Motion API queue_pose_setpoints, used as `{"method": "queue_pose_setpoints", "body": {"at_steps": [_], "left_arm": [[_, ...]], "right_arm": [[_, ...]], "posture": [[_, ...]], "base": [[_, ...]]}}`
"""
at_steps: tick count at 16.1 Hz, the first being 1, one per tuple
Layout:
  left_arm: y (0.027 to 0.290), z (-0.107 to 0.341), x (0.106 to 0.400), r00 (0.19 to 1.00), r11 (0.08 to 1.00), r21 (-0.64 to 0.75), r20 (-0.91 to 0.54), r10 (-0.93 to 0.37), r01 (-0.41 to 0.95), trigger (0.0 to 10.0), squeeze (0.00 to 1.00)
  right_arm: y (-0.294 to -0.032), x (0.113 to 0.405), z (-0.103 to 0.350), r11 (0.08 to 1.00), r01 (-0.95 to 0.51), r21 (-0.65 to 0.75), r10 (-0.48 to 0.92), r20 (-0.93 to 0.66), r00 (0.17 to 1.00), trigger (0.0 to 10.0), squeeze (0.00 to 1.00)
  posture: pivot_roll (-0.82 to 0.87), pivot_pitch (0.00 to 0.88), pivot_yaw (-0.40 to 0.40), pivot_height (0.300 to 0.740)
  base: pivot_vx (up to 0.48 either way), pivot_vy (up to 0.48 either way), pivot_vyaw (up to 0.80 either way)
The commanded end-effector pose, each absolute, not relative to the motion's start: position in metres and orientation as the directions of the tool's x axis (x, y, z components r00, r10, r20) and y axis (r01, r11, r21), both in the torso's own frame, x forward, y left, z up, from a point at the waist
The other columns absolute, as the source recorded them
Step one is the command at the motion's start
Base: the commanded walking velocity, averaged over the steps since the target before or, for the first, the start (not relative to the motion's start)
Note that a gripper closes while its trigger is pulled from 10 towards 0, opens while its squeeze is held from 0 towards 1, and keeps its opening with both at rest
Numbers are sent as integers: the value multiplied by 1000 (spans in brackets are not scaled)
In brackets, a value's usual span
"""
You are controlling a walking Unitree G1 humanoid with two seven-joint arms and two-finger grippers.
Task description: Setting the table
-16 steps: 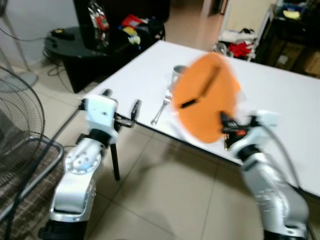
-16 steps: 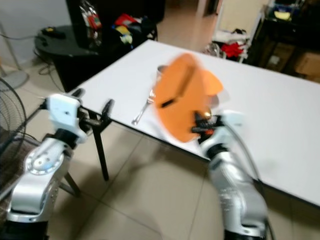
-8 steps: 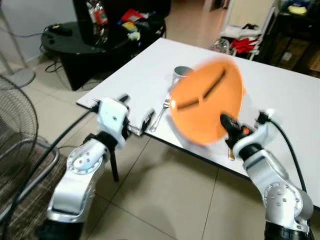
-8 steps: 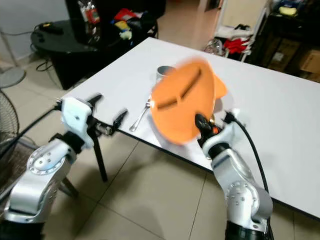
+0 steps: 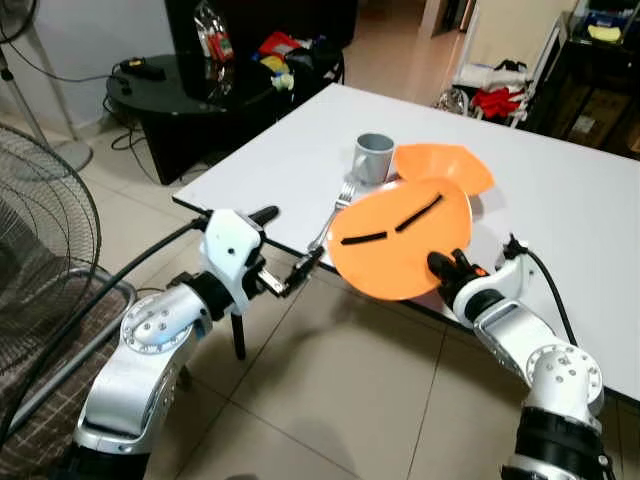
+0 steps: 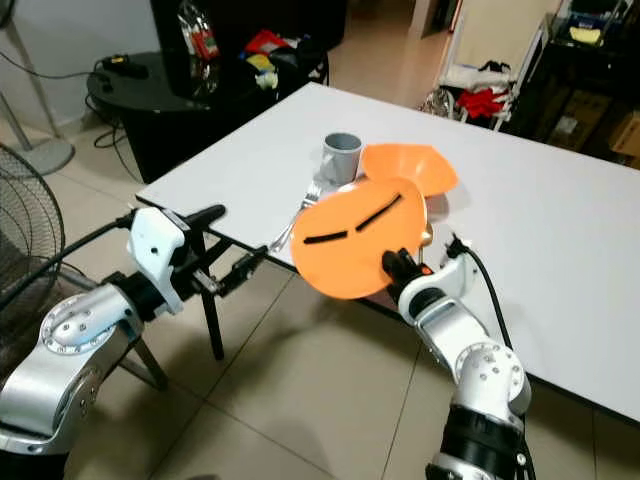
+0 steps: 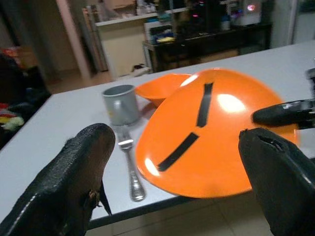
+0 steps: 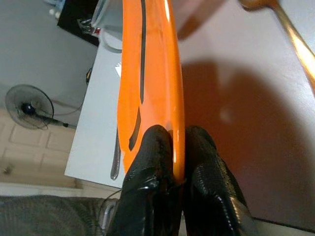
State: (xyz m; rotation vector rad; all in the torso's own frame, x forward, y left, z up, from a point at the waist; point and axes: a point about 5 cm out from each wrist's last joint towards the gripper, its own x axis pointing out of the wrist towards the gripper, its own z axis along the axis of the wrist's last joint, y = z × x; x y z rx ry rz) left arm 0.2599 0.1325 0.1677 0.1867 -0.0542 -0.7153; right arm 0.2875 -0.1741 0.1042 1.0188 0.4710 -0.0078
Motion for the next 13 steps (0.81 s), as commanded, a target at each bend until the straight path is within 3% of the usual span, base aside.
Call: {"method": "queue_pose_setpoints", "body": {"at_steps": [1, 6, 13], "left_arm": [[129, 173, 260, 732, 715, 203, -15, -681, 669, 10000, 0], [127, 176, 257, 694, 676, 204, -31, -719, 708, 10000, 0], [123, 170, 249, 640, 621, 173, -86, -764, 764, 10000, 0]], "right_arm": [[-175, 297, 112, 477, 218, 851, 215, -354, 910, 10000, 0], [-178, 328, 105, 350, 317, 881, 185, -397, 899, 10000, 0], [-180, 341, 99, 290, 373, 881, 184, -434, 882, 10000, 0]], "posture": [[51, 0, -24, 740], [59, 0, -23, 740], [59, 0, -25, 740]], "base": [[0, 0, 0], [0, 0, 0], [0, 0, 0]]}}
